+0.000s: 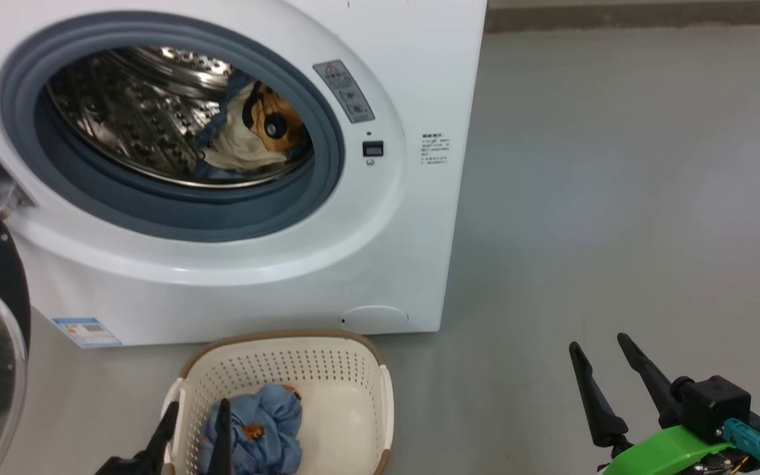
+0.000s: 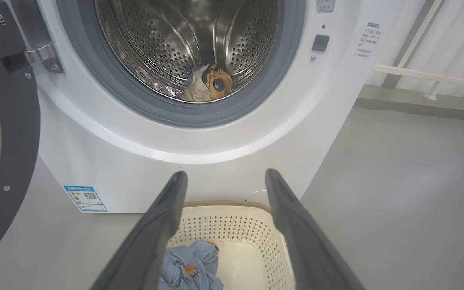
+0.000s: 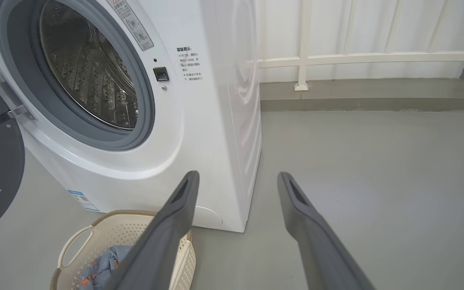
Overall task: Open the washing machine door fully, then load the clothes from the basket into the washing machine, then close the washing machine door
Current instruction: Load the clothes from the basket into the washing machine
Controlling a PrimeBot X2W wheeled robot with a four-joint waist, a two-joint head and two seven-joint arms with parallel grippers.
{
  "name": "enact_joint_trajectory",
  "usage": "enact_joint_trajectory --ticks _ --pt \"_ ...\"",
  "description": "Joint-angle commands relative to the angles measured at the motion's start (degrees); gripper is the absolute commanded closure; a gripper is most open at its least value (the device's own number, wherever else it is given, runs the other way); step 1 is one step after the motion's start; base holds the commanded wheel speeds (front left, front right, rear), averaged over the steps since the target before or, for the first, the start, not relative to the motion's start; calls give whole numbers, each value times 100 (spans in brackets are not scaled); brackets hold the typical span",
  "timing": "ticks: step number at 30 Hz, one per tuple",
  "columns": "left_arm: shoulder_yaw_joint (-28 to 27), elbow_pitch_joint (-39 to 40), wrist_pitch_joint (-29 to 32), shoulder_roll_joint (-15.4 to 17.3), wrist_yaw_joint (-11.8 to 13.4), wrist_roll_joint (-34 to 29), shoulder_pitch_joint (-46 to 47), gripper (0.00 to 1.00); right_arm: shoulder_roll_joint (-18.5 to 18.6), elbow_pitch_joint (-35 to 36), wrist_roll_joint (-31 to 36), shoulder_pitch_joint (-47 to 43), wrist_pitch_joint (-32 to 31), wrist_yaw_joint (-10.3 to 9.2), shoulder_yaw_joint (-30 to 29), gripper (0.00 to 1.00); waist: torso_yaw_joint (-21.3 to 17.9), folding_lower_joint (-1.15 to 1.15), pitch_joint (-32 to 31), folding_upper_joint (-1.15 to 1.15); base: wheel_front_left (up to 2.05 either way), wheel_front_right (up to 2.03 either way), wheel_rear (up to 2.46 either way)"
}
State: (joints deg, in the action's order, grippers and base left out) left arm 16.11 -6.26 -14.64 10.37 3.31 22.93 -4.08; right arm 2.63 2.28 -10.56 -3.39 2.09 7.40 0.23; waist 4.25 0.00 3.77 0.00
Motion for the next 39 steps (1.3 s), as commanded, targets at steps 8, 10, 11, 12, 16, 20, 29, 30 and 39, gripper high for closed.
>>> enact_joint_trajectory --ticks 8,10,11,12,16,20,29,30,39 --pt "-127 -786 -33 -133 -174 131 750 0 25 310 86 474 11 9 88 0 -257 0 926 0 0 0 0" --pt "-193 -1063 -33 -247 -313 342 928 0 25 322 92 521 35 9 110 0 -305 0 1161 0 0 0 0" --pt "-224 -1217 -33 -278 -379 425 1031 0 25 329 101 542 46 9 130 0 -329 0 1284 0 0 0 0" --pt "-220 -1387 -34 -262 -425 419 1148 0 25 334 117 566 55 9 151 0 -358 0 1410 0 0 0 0" --pt "-203 -2053 -34 -190 -564 304 1664 0 25 387 147 698 123 9 157 0 -488 0 1913 0 0 0 0" --pt "-229 -2678 -35 -110 -686 181 2198 0 25 455 198 849 182 9 132 0 -627 0 2406 0 0 0 0" --pt "-354 -4310 -35 89 -811 89 3340 0 25 570 252 1053 281 9 144 0 -977 0 3295 0 0 0 0" --pt "-324 -4524 -34 133 -822 52 3469 0 25 576 249 1069 291 9 155 0 -1013 0 3382 0 0 0 0" --pt "-372 -6031 250 430 -828 100 4512 0 25 638 172 1177 424 9 190 0 -1387 0 4122 0 0 0 0"
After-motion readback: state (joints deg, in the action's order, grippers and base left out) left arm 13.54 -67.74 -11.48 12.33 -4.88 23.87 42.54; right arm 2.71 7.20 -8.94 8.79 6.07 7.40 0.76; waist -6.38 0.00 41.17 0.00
